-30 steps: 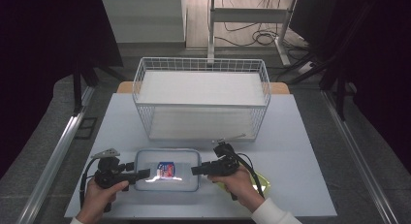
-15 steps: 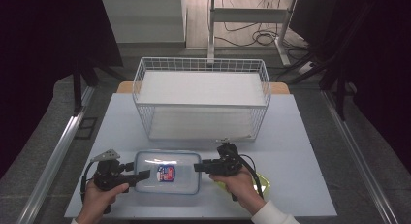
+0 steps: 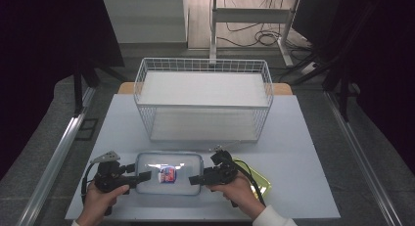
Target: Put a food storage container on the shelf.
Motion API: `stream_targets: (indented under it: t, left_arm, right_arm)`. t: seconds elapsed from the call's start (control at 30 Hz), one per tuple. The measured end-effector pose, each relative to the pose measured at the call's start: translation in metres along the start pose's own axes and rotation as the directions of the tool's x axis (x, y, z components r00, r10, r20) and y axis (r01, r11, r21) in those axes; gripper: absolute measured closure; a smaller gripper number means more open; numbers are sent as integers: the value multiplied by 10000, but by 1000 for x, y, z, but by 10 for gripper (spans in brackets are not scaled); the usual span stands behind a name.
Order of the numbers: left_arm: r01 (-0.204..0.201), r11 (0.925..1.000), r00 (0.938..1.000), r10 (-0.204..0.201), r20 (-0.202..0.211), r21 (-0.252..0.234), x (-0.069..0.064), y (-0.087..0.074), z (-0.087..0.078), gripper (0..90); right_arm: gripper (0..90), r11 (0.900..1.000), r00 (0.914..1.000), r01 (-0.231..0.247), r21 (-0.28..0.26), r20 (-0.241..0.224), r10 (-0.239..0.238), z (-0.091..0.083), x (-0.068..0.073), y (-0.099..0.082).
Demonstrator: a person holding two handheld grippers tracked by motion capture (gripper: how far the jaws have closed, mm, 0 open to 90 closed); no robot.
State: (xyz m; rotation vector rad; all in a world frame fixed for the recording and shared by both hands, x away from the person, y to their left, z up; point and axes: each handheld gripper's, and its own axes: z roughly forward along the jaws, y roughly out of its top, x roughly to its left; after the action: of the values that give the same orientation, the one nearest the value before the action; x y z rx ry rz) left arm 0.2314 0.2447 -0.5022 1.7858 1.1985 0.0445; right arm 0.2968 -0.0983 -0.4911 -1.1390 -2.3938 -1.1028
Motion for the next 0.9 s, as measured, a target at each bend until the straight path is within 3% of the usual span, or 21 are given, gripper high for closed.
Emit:
stream_targets:
  t: [0.13, 0.4, 0.6, 0.73, 0.9]
  left_arm:
    - [86, 10000, 9999, -86, 111, -18, 2, -1, 1, 300]
    - [119, 9999, 9995, -119, 293, 8, 7, -2, 0, 307]
    - [183, 9998, 9994, -183, 301, 17, 7, -3, -1, 313]
    - [324, 9995, 9990, -323, 311, -25, 7, -4, 0, 313]
    - [368, 9993, 9989, -366, 281, -65, 6, -4, -1, 316]
  right_arm:
    - [241, 9999, 9999, -72, 123, -122, 74, 3, -4, 4]
    - [297, 9994, 9984, -324, -139, -465, 318, 2, -10, 1]
    - [439, 9988, 9979, -419, -257, -500, 406, -7, -9, 1]
    - [474, 9977, 9973, -624, -272, -394, 613, -8, -7, -1]
    - [497, 9942, 9935, -1007, -367, -576, 985, -9, -9, -3]
